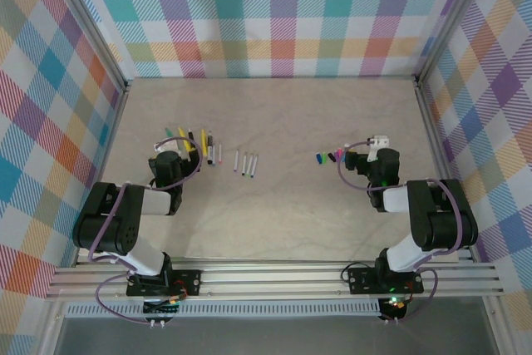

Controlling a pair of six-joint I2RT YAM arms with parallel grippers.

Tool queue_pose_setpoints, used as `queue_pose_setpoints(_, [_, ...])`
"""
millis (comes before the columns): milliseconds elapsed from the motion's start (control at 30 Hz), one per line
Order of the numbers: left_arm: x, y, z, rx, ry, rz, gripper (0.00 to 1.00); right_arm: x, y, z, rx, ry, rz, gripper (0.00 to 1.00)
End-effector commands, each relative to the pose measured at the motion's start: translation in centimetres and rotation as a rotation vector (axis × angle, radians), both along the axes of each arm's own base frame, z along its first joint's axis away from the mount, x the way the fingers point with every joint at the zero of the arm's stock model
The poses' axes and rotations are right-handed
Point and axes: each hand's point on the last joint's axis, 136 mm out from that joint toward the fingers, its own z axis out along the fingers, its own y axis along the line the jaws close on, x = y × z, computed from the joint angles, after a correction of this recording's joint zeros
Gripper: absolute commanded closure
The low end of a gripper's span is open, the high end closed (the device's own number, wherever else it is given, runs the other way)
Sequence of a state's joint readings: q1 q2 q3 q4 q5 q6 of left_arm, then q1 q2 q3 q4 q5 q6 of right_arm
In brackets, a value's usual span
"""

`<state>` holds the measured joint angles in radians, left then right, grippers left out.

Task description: Open the pen caps

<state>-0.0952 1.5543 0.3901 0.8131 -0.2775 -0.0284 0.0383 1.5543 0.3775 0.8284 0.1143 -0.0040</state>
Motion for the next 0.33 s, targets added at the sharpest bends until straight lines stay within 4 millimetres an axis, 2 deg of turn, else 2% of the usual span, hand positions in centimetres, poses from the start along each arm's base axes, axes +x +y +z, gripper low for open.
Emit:
queue_pose_setpoints(0, [0.56, -0.14, 0.69, 0.013, -0.019, -0.012, 0.00, 0.88, 0.81, 2.18, 0.028, -0.070, 0.041, 0.01])
queue_pose_setpoints(300, [0.56, -0.13, 0.69, 0.013, -0.020, -0.012, 0.00, 1.06, 1.18, 2.05, 0.061, -0.051, 0.092, 0.01])
